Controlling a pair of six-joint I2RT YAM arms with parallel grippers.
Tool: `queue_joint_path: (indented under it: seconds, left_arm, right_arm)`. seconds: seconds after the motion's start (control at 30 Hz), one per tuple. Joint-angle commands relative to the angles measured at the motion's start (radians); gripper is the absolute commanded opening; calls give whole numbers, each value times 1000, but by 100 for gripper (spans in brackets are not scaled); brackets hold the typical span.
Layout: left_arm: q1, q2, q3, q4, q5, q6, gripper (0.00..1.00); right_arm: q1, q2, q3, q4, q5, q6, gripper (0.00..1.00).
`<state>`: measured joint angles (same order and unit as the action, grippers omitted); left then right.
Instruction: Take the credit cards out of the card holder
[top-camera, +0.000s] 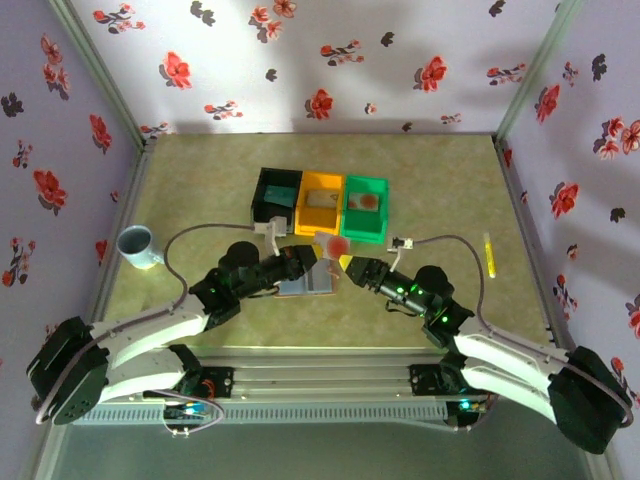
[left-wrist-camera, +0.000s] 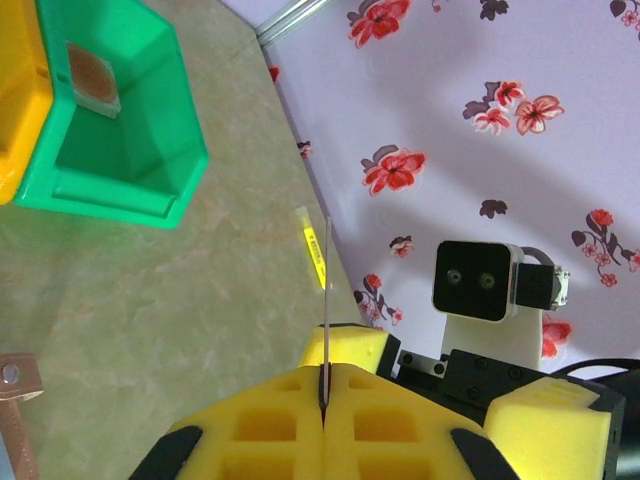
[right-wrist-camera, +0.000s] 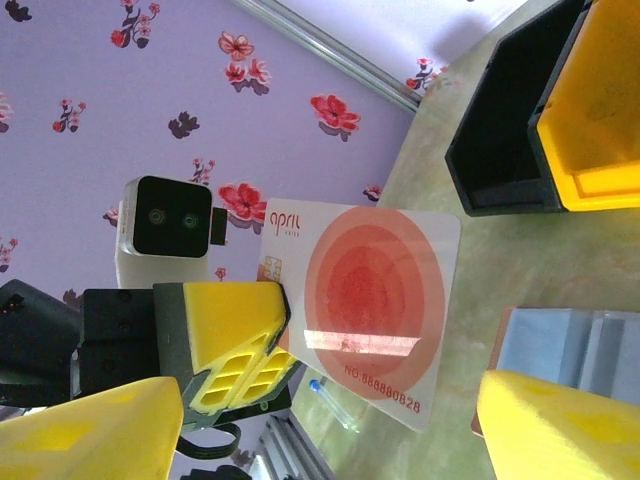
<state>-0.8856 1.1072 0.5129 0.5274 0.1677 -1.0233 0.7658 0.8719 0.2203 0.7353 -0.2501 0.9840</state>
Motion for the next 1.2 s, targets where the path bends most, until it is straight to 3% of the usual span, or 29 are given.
queue_joint_path:
  seconds: [0.0, 0.3, 0.53, 1.03, 1.1, 1.17]
  left_arm:
    - [-13, 2, -11, 49, 24, -4, 0]
    - [-41, -3, -27, 49, 64, 6, 0]
    - [-42, -13, -34, 51, 61, 14, 0]
    - [-42, -5, -31, 48, 59, 18, 0]
    - [-42, -2, -26, 42, 61, 21, 0]
    - [-42, -1, -21, 34, 64, 24, 8]
  right_arm:
    - [6, -8, 6, 24, 25, -52, 76]
    - [7, 7, 6, 42, 21, -67, 62]
    - [6, -4, 4, 43, 5, -78, 44]
    - [7, -5, 4, 40, -9, -88, 18]
    - [7, -4, 5, 40, -11, -91, 11]
    - [6, -4, 7, 39, -10, -94, 3]
